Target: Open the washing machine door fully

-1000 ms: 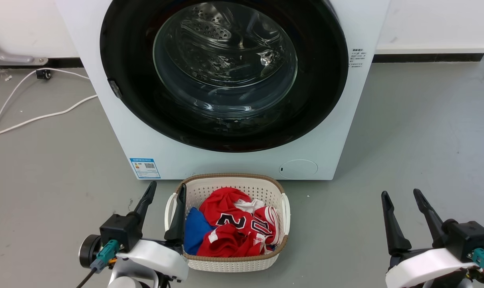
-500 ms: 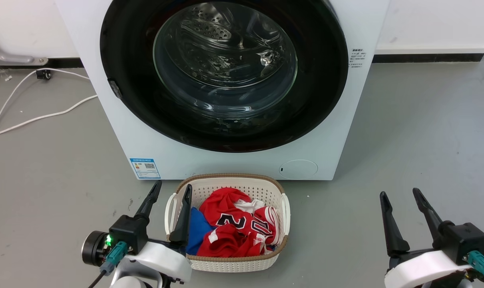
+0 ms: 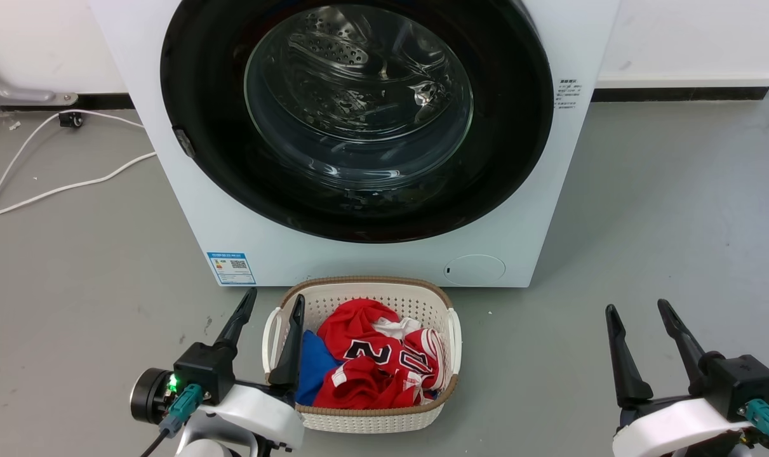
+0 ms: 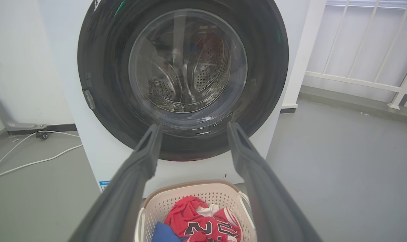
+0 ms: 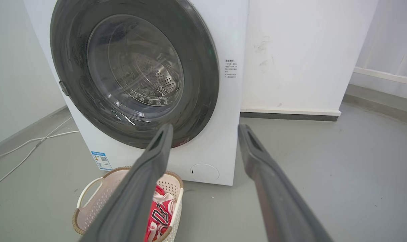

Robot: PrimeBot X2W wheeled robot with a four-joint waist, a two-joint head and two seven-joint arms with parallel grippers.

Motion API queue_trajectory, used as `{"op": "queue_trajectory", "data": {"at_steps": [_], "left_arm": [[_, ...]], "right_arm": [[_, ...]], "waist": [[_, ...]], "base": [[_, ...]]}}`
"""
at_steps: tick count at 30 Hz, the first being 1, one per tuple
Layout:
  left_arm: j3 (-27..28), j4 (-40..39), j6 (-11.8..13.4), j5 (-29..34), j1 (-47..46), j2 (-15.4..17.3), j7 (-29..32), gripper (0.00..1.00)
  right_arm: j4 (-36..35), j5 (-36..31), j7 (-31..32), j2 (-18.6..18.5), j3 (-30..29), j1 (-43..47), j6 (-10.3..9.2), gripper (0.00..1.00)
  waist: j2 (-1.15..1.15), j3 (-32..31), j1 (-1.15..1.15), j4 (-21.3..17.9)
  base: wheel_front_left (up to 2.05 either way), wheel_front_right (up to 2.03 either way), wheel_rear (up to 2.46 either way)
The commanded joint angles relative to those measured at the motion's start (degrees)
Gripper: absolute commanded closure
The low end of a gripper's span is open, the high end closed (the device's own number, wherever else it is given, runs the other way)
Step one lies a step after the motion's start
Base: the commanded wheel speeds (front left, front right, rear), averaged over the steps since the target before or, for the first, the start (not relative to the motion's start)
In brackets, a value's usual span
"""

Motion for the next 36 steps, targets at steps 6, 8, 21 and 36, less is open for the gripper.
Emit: {"op": "queue_trajectory", "data": {"at_steps": [6,8,21,36], "left_arm": [[0.2,0.3,-0.2,-0.3,-0.5,-0.4,-0.3,0.0],[0.4,0.4,-0.3,-0.5,-0.5,-0.4,-0.3,0.0],[1.1,0.0,-0.2,-0.2,-1.0,-0.8,-0.2,0.0],[2.2,-4.6,0.6,-1.3,-5.6,-1.6,-0.2,0.0]], "right_arm": [[0.3,0.5,-0.2,0.2,0.0,0.0,-0.01,0.0],[0.8,1.7,0.3,0.2,0.0,-0.1,-0.01,1.0],[1.7,30.8,-0.2,0.2,-2.5,-2.9,-0.01,1.0],[4.8,78.3,6.0,-0.7,-14.1,-16.7,0.0,1.0]], "waist": [[0.0,0.0,0.0,0.1],[0.0,0.1,0.0,0.0],[0.0,1.7,0.0,-0.5],[0.0,9.8,0.0,-1.1]], "base": [[0.0,0.0,0.0],[0.0,0.0,0.0],[0.0,0.0,0.0],[0.0,0.0,0.0]]}}
